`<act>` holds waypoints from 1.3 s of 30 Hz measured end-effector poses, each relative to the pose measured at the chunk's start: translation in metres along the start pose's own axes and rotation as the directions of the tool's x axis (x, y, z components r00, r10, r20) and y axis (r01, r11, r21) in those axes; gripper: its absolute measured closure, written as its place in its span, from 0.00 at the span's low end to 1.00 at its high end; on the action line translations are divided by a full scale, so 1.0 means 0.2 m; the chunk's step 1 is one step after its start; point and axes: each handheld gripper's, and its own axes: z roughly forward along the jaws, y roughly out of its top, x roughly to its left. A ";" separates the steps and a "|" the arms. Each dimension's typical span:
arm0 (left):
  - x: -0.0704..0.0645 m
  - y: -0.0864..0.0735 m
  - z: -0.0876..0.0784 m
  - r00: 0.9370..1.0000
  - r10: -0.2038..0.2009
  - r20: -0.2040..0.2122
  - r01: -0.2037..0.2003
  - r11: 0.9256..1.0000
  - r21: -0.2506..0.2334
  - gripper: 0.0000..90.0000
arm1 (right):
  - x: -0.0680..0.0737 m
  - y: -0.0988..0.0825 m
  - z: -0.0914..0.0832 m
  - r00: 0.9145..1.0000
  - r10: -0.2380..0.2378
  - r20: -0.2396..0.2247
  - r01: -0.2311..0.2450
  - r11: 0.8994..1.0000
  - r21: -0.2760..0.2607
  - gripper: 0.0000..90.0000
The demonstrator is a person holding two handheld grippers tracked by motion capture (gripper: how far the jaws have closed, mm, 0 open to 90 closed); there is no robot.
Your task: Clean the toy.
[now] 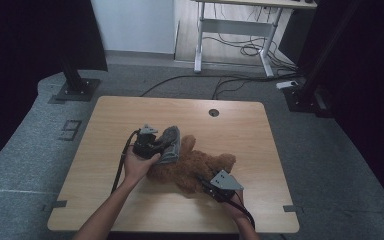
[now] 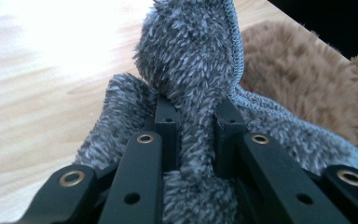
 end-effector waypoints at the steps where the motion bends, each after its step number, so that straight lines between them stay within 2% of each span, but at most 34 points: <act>1: 0.00 -0.02 0.00 1.000 -0.008 0.004 0.008 1.000 -0.008 0.84 | 0.00 0.00 0.00 1.000 0.004 -0.003 -0.004 1.000 -0.001 0.66; 5: -0.01 -0.10 -0.04 1.000 -0.001 0.012 0.001 0.999 -0.036 0.85 | 0.00 0.02 -0.01 1.000 0.008 -0.021 -0.008 1.000 0.006 0.60; 9: -0.06 -0.20 -0.08 0.999 0.053 -0.009 -0.054 0.995 -0.087 0.86 | 0.01 0.06 -0.03 0.999 0.008 -0.040 -0.008 1.000 0.019 0.45; 11: -0.09 -0.24 -0.11 0.997 0.074 -0.022 -0.076 0.991 -0.107 0.86 | 0.01 0.09 -0.06 0.998 0.037 -0.058 -0.036 0.999 0.018 0.39; 14: -0.11 -0.29 -0.14 0.995 0.093 -0.026 -0.096 0.987 -0.129 0.86 | 0.00 0.15 -0.09 0.993 0.078 -0.085 -0.077 0.997 0.014 0.34; 16: -0.11 -0.31 -0.15 0.995 0.096 -0.025 -0.099 0.985 -0.140 0.86 | -0.01 0.21 -0.12 0.993 0.088 -0.081 -0.087 0.996 0.012 0.30; 21: -0.12 -0.33 -0.17 0.996 0.091 -0.014 -0.092 0.984 -0.154 0.86 | -0.07 0.41 -0.13 0.995 0.084 -0.062 -0.085 0.996 -0.004 0.24; 24: -0.12 -0.34 -0.18 0.996 0.092 -0.003 -0.091 0.984 -0.155 0.86 | -0.15 0.49 -0.07 0.992 0.104 -0.068 -0.101 0.994 0.044 0.19; 25: -0.11 -0.34 -0.18 0.996 0.087 0.003 -0.086 0.984 -0.158 0.86 | -0.18 0.50 -0.04 0.988 0.127 -0.087 -0.121 0.990 0.068 0.18; 28: -0.10 -0.36 -0.20 0.997 0.076 0.025 -0.070 0.984 -0.161 0.86 | -0.23 0.48 0.03 0.971 0.187 -0.151 -0.163 0.974 0.159 0.16; 29: -0.09 -0.36 -0.20 0.997 0.072 0.031 -0.066 0.984 -0.163 0.86 | -0.22 0.45 0.05 0.965 0.195 -0.176 -0.157 0.965 0.208 0.15; 30: -0.09 -0.36 -0.21 0.997 0.072 0.035 -0.065 0.984 -0.165 0.86 | -0.21 0.43 0.06 0.963 0.193 -0.189 -0.144 0.959 0.243 0.15; 32: -0.09 -0.37 -0.21 0.996 0.075 0.040 -0.067 0.984 -0.167 0.86 | -0.16 0.37 0.05 0.955 0.194 -0.224 -0.127 0.951 0.281 0.13; 35: -0.10 -0.38 -0.22 0.996 0.075 0.054 -0.065 0.984 -0.168 0.86 | -0.08 0.28 0.01 0.958 0.181 -0.224 -0.105 0.944 0.312 0.10; 38: -0.12 -0.39 -0.23 0.994 0.094 0.057 -0.083 0.982 -0.168 0.86 | -0.02 0.22 -0.03 0.966 0.158 -0.204 -0.085 0.941 0.326 0.11; 39: -0.12 -0.40 -0.24 0.993 0.098 0.058 -0.087 0.982 -0.168 0.86 | 0.00 0.21 -0.04 0.973 0.136 -0.187 -0.068 0.941 0.332 0.12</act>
